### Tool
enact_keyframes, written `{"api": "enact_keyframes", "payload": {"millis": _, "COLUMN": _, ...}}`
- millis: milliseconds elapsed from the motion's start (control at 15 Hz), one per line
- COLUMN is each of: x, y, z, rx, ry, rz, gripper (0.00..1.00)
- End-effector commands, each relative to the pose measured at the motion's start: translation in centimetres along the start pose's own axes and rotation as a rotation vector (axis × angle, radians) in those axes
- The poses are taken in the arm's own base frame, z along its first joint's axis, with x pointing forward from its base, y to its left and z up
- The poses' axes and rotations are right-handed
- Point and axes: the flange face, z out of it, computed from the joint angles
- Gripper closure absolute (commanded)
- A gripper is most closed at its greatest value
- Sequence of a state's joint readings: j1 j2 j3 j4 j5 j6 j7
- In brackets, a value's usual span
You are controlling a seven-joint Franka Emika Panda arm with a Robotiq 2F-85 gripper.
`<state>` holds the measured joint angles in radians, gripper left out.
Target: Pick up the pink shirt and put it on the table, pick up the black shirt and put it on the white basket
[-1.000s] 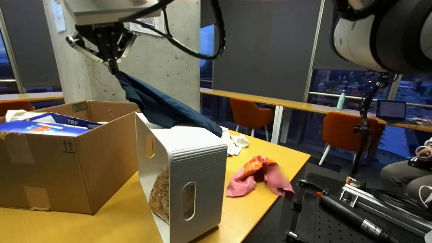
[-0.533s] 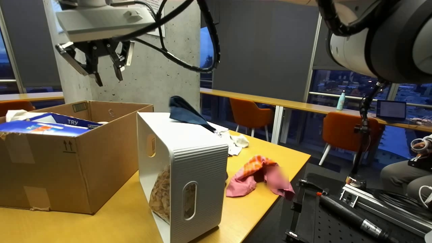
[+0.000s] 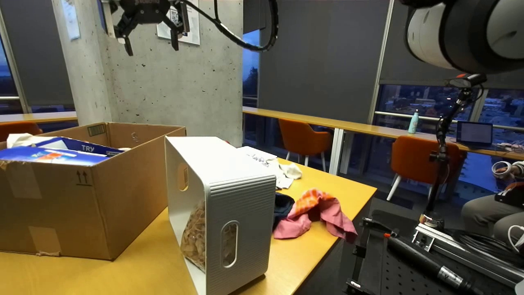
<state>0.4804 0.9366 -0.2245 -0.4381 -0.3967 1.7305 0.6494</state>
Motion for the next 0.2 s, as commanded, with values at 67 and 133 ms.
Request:
{"api": "enact_keyframes", "payload": {"millis": 67, "x": 1.98, "y": 2.72, "z": -2.66, "rx": 0.036, "ry": 0.013, "rz": 0.093, "gripper": 0.00}}
{"api": "enact_keyframes", "payload": {"millis": 133, "x": 2.14, "y": 2.99, "z": -2.87, "rx": 0.043, "ry": 0.009, "rz": 0.118, "gripper": 0.00}}
